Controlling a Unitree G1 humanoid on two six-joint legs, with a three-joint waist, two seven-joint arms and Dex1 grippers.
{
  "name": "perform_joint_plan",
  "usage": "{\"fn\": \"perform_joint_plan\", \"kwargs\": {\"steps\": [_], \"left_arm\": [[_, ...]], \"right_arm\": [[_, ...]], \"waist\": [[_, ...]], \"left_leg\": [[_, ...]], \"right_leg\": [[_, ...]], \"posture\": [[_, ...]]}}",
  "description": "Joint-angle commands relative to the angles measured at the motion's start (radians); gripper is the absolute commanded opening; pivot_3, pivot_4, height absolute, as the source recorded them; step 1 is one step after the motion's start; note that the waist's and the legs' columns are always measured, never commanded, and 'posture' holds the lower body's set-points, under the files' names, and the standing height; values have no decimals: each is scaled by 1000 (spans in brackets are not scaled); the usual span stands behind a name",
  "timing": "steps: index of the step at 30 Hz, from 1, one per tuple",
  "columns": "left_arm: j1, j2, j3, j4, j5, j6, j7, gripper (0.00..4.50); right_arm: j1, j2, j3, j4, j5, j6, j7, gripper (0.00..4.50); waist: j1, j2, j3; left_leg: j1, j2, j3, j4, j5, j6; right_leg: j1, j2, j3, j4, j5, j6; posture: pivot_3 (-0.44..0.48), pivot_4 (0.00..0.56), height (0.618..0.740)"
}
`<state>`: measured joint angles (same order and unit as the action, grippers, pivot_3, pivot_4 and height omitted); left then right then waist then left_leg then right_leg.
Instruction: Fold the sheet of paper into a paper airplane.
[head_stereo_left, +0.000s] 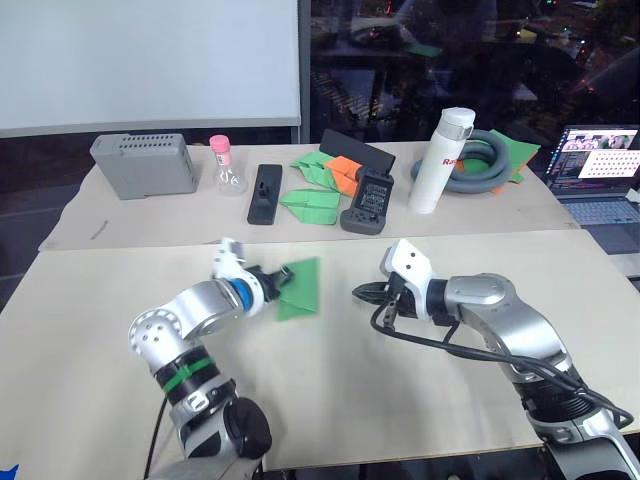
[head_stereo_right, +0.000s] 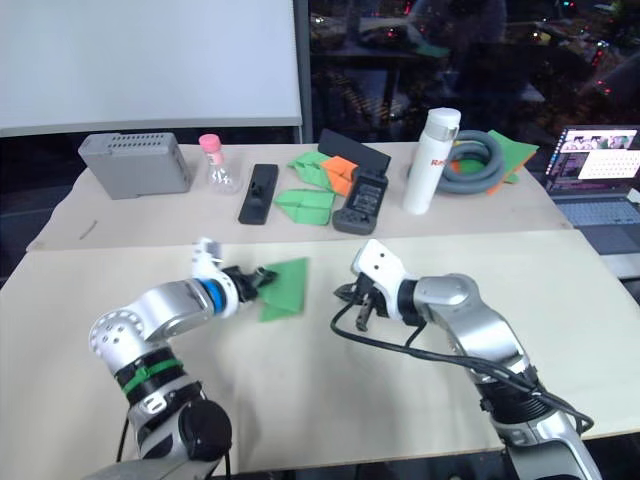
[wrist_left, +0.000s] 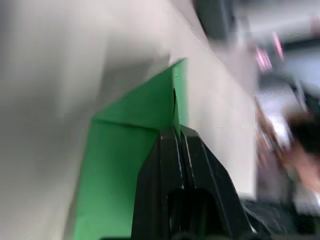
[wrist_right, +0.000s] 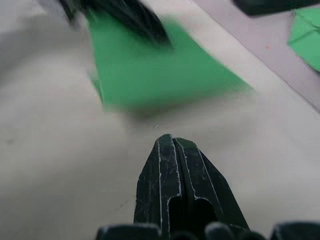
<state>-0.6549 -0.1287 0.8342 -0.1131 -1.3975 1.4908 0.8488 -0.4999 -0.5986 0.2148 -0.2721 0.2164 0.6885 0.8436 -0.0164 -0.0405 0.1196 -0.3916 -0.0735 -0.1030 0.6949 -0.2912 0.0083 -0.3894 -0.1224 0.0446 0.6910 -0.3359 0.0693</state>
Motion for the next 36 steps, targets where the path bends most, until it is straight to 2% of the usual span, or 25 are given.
{"fn": "perform_joint_plan", "kwargs": {"steps": [1, 3, 6, 9, 11, 16, 18, 19, 20, 22, 24, 25, 26, 27, 28, 29, 31, 33, 34, 36], "left_arm": [[145, -214, -296, -67, -465, -334, 383, 32], [181, -168, -414, -75, -556, -443, 446, 32], [186, -125, -497, -68, -575, -532, 434, 32], [197, -83, -543, -77, -575, -575, 412, 791], [208, -68, -558, -89, -575, -588, 401, 1504], [219, 12, -521, -132, -575, -572, 369, 3184], [219, 58, -509, -133, -575, -527, 311, 3905], [204, 113, -480, -117, -575, -500, 261, 4247], [187, 181, -451, -96, -575, -465, 194, 4451], [146, 384, -409, -34, -575, -345, -42, 4451], [123, 579, -428, 4, -575, -230, -263, 4451], [118, 642, -443, 17, -575, -203, -335, 4451], [116, 714, -461, 2, -554, -168, -419, 4485], [120, 780, -487, -46, -470, -128, -527, 4500], [141, 854, -536, -124, -335, -122, -654, 4500], [174, 920, -595, -198, -178, -172, -783, 4500], [236, 1019, -710, -260, 39, -277, -1051, 4500], [286, 1105, -803, -283, 193, -389, -1314, 4500], [300, 1132, -834, -284, 256, -440, -1411, 4500], [300, 1161, -887, -253, 363, -520, -1539, 4500]], "right_arm": [[-39, -7, -39, 9, -21, 5, -46, 0], [-47, -10, -46, 21, -26, 4, -62, 0], [-52, -20, -56, 28, -32, 6, -83, 0], [-53, -24, -62, 24, -31, 11, -92, 0], [-54, -25, -62, 24, -30, 12, -95, 0], [-62, -22, -57, 24, -34, 21, -103, 0], [-68, -22, -56, 22, -34, 26, -102, 0], [-72, -23, -61, 16, -26, 38, -100, 0], [-76, -22, -68, 7, -15, 53, -98, 0], [-80, -2, -119, -23, 65, 153, -89, 0], [-67, -3, -149, -77, 145, 242, -64, 0], [-62, -7, -154, -97, 166, 265, -58, 0], [-57, 10, -176, -123, 204, 321, -72, 293], [-48, 24, -192, -159, 245, 372, -80, 634], [-39, 39, -209, -200, 284, 429, -95, 939], [-32, 53, -221, -235, 312, 475, -113, 1271], [-21, 85, -241, -295, 351, 558, -159, 2013], [-11, 120, -240, -340, 358, 623, -224, 2555], [-6, 119, -223, -359, 350, 643, -252, 3041], [4, 117, -176, -388, 317, 680, -318, 3678]], "waist": [[19, -2, 2], [33, -6, 4], [36, -5, 3], [28, -5, 3], [24, -5, 3], [19, -5, 3], [18, -5, 3], [17, -5, 3], [15, -5, 3], [8, -5, 4], [-1, -4, 4], [-3, -3, 5], [-5, -2, 5], [-5, -1, 5], [-5, 0, 6], [-4, 1, 6], [-6, 6, 9], [-6, 11, 12], [-6, 12, 13], [-1, 16, 15]], "left_leg": [[1, -2, 0, 1, -1, 2], [-1, -4, 0, 4, -1, 2], [0, -6, 0, 5, -1, 2], [0, -7, 0, 3, -1, 2], [0, -6, 0, 2, -1, 2], [0, -5, 1, 1, -1, 2], [0, -5, 1, 1, -1, 2], [1, -5, 1, 1, -1, 2], [1, -5, 1, 1, -1, 2], [1, -5, 0, 1, -1, 2], [0, -4, 0, -1, 0, 0], [0, -4, 0, -2, 0, 0], [1, -4, 0, -3, 0, 0], [2, -5, 0, -4, 0, 1], [3, -6, 0, -5, 0, 1], [3, -7, 0, -7, 0, 1], [5, -7, 0, -10, 0, 1], [6, -7, 0, -13, 0, 1], [6, -6, 0, -14, 1, -1], [5, -4, 0, -16, 2, -3]], "right_leg": [[1, -3, 0, 0, 1, 2], [-1, -3, 0, -3, 1, 2], [1, -3, 0, -7, 3, 2], [1, -4, 0, -9, 3, 2], [0, -3, 0, -9, 3, 2], [0, -2, 0, -9, 3, 2], [0, -2, 0, -9, 3, 2], [0, -2, 0, -9, 3, 2], [0, -2, 0, -9, 3, 2], [0, -1, 0, -8, 3, 2], [-2, 1, -1, -8, 3, 2], [-3, 1, -1, -6, 3, 2], [-4, 1, -1, -7, 3, 2], [-3, 0, -1, -7, 3, 2], [-3, -2, -1, -7, 3, 2], [-3, -2, -1, -8, 4, 1], [-2, -3, -2, -9, 6, -2], [-1, -3, -3, -13, 6, -3], [-2, -2, -3, -13, 6, -3], [-3, -1, -4, -15, 6, -3]], "posture": [[0, 150, 740], [0, 150, 740], [0, 150, 740], [0, 150, 740], [0, 150, 740], [0, 150, 740], [0, 150, 740], [0, 150, 740], [0, 150, 740], [0, 150, 740], [0, 150, 740], [0, 150, 740], [0, 150, 740], [0, 150, 740], [0, 150, 740], [0, 150, 740], [0, 150, 740], [0, 150, 740], [0, 150, 740], [0, 150, 740]]}}
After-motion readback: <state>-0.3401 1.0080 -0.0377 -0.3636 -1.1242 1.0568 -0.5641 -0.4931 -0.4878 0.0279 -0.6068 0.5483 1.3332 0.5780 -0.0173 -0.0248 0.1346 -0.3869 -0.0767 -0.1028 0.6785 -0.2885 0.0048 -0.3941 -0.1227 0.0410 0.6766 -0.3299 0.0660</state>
